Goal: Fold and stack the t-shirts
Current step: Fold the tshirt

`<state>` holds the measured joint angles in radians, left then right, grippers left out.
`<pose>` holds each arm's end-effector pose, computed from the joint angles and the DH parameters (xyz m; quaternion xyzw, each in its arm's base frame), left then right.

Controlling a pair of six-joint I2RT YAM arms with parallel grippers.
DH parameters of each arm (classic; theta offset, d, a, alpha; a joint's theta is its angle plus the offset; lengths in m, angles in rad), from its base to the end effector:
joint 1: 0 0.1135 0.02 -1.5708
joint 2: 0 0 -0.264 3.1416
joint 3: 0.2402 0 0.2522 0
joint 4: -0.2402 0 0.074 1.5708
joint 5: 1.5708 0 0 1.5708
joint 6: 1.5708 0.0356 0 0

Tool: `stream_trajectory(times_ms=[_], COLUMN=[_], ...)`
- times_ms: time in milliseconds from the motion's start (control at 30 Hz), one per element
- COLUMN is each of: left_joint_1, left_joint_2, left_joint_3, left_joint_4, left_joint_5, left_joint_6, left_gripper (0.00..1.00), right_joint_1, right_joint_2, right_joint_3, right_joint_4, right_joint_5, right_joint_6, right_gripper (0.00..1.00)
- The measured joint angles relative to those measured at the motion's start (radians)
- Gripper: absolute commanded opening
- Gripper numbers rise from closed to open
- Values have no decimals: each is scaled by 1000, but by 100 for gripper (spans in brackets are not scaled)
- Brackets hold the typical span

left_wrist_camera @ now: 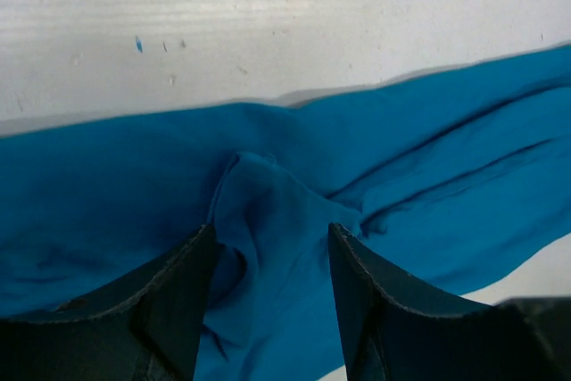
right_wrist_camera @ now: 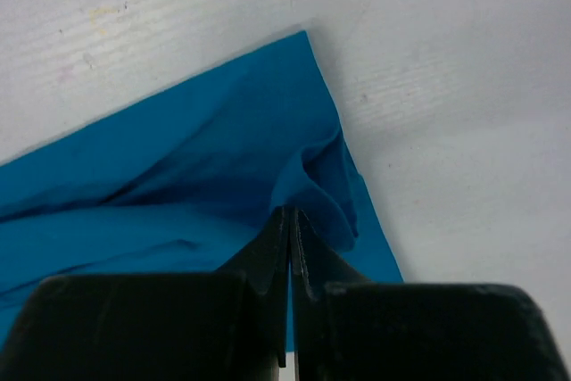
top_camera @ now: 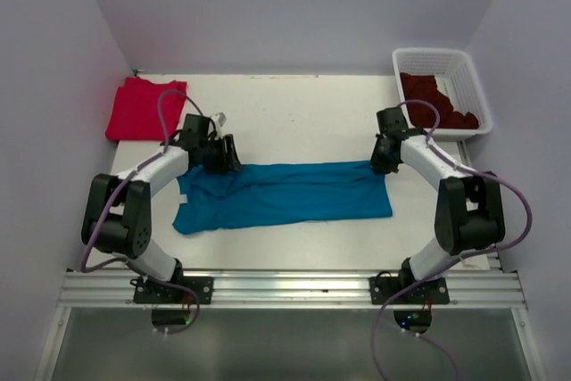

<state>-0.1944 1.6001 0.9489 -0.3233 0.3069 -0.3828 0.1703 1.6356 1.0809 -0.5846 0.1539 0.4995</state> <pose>0.3115 -0.0723 0.1873 -0.0441 0.9447 -0.2227 0.2367 0.3188 0.0493 0.1998 0.1758 0.9581 -0.0008 0.2263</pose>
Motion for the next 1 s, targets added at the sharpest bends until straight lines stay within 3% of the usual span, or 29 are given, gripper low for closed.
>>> stream_trajectory(times_ms=[300, 1000], left_joint_1=[-9, -55], left_joint_2=[-186, -455], left_joint_3=[-64, -211], left_joint_4=[-99, -219], left_joint_5=[-8, 29], left_joint_6=[0, -51], left_gripper=[57, 56], right_joint_1=[0, 1], right_joint_2=[-217, -380], right_joint_3=[-76, -134], right_joint_4=[-69, -184], right_joint_5=[-15, -14], right_joint_6=[-1, -8], right_gripper=[0, 0])
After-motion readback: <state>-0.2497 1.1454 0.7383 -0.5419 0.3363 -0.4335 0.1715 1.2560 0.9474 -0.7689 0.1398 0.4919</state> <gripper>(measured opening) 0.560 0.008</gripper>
